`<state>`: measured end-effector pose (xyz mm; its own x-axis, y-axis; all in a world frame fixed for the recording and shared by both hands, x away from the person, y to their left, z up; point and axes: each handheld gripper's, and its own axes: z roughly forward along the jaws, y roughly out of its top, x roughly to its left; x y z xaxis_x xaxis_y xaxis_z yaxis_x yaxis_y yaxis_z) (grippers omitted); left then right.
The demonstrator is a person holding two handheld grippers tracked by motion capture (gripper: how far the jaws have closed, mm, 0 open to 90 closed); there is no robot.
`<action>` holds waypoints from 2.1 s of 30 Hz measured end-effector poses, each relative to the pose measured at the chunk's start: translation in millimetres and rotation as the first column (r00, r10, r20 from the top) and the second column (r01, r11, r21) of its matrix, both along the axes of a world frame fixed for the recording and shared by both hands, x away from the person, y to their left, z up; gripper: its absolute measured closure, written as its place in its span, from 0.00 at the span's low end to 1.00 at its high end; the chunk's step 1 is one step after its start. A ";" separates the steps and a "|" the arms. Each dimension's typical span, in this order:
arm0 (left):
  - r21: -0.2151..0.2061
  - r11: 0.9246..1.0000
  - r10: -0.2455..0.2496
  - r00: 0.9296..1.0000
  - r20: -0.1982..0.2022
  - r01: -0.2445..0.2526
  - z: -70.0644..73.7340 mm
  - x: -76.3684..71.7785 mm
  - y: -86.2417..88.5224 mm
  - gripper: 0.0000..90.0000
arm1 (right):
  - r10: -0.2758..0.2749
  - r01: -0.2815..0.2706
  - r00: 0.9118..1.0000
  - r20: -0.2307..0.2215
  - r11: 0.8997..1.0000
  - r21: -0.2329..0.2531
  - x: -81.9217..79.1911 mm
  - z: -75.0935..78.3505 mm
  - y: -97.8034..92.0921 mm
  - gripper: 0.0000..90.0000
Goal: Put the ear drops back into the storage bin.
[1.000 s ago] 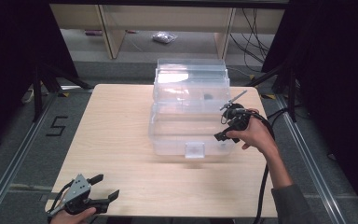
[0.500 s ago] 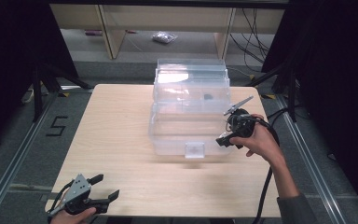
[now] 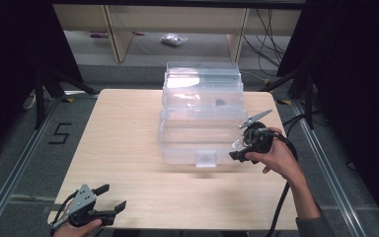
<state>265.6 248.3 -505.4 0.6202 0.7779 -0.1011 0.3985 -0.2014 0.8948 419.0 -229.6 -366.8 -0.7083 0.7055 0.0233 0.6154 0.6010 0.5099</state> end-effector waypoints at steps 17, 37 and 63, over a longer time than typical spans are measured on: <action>0.000 1.000 0.003 1.000 -0.001 -0.003 0.0 0.0 -0.2 0.16 | -0.001 -0.002 0.999 0.032 0.997 0.082 -22.9 -13.8 1.7 0.25; 0.017 1.000 -0.004 1.000 0.001 0.004 0.6 0.0 1.5 0.16 | 0.023 -0.038 0.994 0.108 0.990 0.138 -43.4 -34.6 8.0 0.24; 0.010 1.000 -0.013 1.000 0.010 0.013 0.7 -0.1 1.1 0.16 | -0.039 0.020 0.995 0.090 0.980 0.200 -67.8 -73.6 10.2 0.22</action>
